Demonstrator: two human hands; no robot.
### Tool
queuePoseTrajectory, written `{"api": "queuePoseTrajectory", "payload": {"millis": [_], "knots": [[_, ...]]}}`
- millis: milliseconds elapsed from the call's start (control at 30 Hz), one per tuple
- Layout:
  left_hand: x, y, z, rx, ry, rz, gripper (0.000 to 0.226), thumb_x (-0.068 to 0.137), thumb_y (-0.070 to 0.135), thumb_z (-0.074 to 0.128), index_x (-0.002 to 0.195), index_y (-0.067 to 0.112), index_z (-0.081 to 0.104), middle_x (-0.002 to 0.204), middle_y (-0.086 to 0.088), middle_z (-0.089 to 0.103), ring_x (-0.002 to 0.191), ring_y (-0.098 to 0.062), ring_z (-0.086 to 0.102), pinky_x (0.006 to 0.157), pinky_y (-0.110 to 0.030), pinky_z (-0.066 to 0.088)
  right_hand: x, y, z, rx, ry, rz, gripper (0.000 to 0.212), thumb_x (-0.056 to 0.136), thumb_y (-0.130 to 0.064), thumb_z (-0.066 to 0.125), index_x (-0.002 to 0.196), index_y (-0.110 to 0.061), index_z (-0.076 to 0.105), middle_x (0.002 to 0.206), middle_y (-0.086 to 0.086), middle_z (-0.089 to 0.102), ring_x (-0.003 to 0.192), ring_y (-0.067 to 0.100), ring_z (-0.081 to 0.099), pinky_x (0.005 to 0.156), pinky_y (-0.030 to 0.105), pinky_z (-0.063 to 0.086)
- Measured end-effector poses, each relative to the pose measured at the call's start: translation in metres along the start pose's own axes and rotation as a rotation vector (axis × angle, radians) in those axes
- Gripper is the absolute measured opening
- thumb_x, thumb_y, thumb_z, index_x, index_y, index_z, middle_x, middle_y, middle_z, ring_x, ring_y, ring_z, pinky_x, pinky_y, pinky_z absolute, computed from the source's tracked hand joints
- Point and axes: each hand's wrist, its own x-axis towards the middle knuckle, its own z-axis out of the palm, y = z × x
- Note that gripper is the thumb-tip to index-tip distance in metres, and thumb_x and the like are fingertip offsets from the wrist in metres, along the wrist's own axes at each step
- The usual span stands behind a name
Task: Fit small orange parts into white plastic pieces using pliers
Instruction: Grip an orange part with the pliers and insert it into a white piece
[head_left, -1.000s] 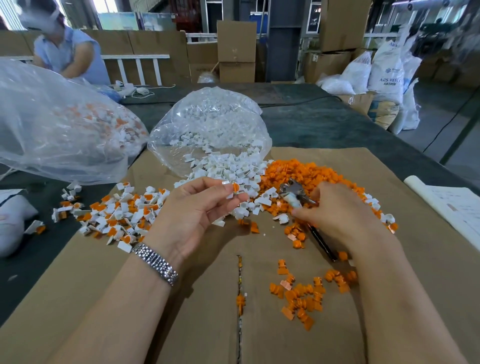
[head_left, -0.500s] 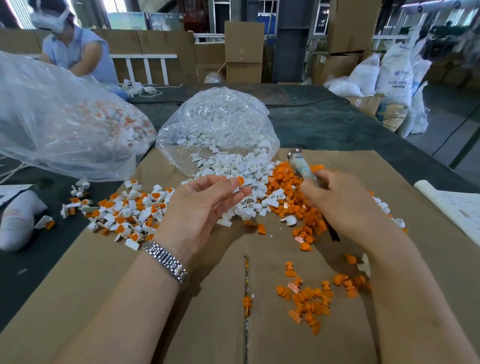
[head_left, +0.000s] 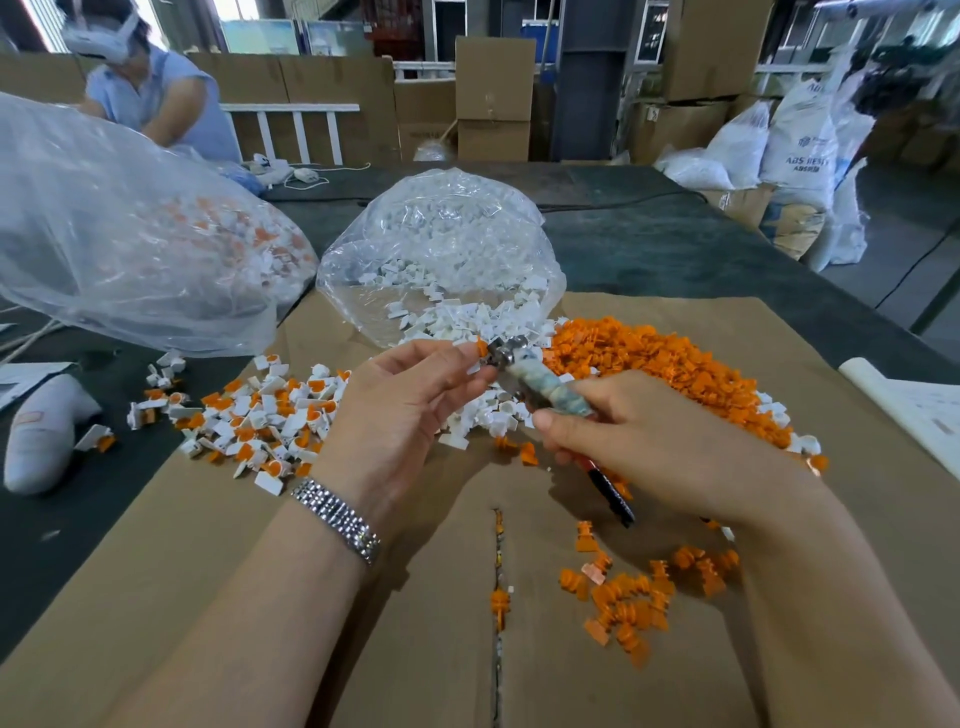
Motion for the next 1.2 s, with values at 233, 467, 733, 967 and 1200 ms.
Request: {"api": "queuePoseTrajectory", "payload": {"millis": [233, 467, 733, 967, 1200], "knots": [[0.0, -0.003, 0.0, 0.021, 0.031, -0.004, 0.006, 0.073, 0.004, 0.08, 0.077, 0.005, 0.075, 0.082, -0.011, 0.073, 0.081, -0.025, 0.076, 0.071, -0.022, 0.059, 0.002, -0.001, 0.004, -0.027, 0.019, -0.031, 0.046, 0.098, -0.049, 0.053, 0.093, -0.005, 0.066, 0.09, 0.019, 0.069, 0.085, 0.034, 0.064, 0.078, 0.052, 0.05], [0.001, -0.004, -0.002, 0.057, 0.051, -0.014, 0.007, 0.081, 0.0, 0.077, 0.084, 0.0, 0.07, 0.085, -0.013, 0.075, 0.08, -0.023, 0.076, 0.067, -0.02, 0.058, 0.011, 0.004, 0.02, -0.091, 0.094, -0.035, 0.043, 0.1, -0.051, 0.051, 0.085, -0.013, 0.064, 0.08, 0.009, 0.066, 0.073, 0.024, 0.063, 0.07, 0.045, 0.053], [-0.001, -0.004, -0.003, 0.042, 0.051, -0.01, 0.008, 0.081, -0.002, 0.075, 0.079, 0.001, 0.068, 0.081, -0.011, 0.075, 0.079, -0.024, 0.077, 0.067, -0.019, 0.058, 0.017, 0.006, 0.026, -0.212, 0.184, -0.058, 0.043, 0.1, -0.05, 0.054, 0.068, -0.02, 0.052, 0.062, 0.0, 0.051, 0.057, 0.014, 0.047, 0.053, 0.032, 0.037], [0.0, -0.004, -0.004, 0.083, 0.069, -0.009, 0.009, 0.087, 0.003, 0.074, 0.079, 0.0, 0.073, 0.07, -0.01, 0.064, 0.086, -0.03, 0.077, 0.069, -0.021, 0.059, 0.014, 0.003, 0.022, -0.122, 0.103, -0.014, 0.047, 0.1, -0.055, 0.05, 0.077, -0.015, 0.06, 0.067, 0.004, 0.065, 0.062, 0.017, 0.064, 0.069, 0.044, 0.055], [-0.001, -0.004, -0.005, 0.209, 0.028, 0.045, 0.014, 0.093, 0.01, 0.072, 0.079, 0.007, 0.075, 0.072, -0.008, 0.072, 0.085, -0.031, 0.077, 0.071, -0.023, 0.059, 0.014, 0.019, 0.002, -0.224, 0.335, 0.12, 0.043, 0.088, -0.073, 0.046, 0.089, -0.032, 0.058, 0.084, -0.009, 0.06, 0.076, 0.01, 0.057, 0.062, 0.032, 0.041]]}}
